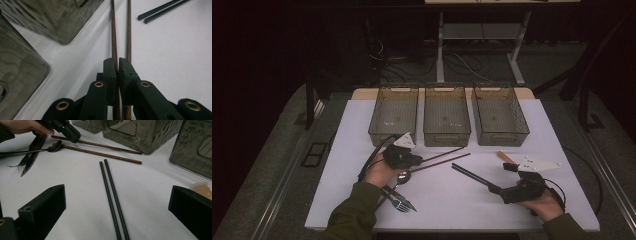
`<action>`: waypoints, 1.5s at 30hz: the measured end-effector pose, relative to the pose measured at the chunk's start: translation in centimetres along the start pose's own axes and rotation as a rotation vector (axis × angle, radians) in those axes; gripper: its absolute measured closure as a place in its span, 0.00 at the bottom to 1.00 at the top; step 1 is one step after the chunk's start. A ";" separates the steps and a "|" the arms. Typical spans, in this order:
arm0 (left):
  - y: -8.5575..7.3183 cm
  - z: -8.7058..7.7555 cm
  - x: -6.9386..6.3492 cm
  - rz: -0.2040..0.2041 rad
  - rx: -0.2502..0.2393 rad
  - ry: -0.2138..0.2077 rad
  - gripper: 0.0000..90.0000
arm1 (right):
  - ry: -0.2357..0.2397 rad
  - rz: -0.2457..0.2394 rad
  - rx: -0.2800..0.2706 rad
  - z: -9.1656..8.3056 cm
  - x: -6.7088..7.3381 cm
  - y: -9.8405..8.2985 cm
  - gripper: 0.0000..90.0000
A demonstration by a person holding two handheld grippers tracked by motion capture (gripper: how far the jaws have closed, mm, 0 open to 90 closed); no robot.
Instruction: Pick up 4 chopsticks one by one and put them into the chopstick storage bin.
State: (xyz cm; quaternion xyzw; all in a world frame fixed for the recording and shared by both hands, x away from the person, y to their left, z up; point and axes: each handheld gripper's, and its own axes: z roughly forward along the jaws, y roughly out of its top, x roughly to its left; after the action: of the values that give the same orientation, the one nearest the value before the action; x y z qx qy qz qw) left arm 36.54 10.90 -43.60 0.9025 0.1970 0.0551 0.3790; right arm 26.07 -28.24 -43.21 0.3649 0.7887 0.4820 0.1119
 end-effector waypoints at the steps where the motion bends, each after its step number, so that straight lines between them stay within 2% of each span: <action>1: 0.0 -0.1 0.0 0.002 0.000 -0.001 0.94 | 0.002 -0.001 0.001 0.1 0.0 0.0 0.01; 5: 0.1 -0.4 0.0 -0.003 -0.012 -0.003 0.94 | 0.003 -0.017 0.020 0.5 0.3 0.0 0.01; 8: 0.2 -0.7 -0.1 -0.009 -0.021 -0.009 0.94 | -0.024 -0.035 0.036 0.5 0.0 -0.1 0.01; 15: 0.6 -1.3 -0.5 -0.004 -0.040 -0.029 0.94 | -0.045 -0.023 0.040 0.0 -0.9 -0.4 0.01; 25: 0.8 -1.9 -0.7 0.000 -0.053 -0.048 0.94 | -0.041 -0.024 0.042 0.0 -0.9 -0.3 0.01; 36: 1.5 -3.3 -1.1 0.001 -0.081 -0.053 0.94 | -0.036 -0.023 0.039 -0.1 -0.6 -0.3 0.01; 45: 1.6 -4.3 -1.0 -0.068 -0.093 -0.054 0.94 | -0.036 -0.028 0.035 -0.1 -0.6 -0.3 0.01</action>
State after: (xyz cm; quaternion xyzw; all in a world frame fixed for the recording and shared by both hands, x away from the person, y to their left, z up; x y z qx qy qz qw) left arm 35.11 12.30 -39.38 0.8779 0.2145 0.0267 0.4273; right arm 26.30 -28.81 -43.53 0.3642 0.8000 0.4598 0.1263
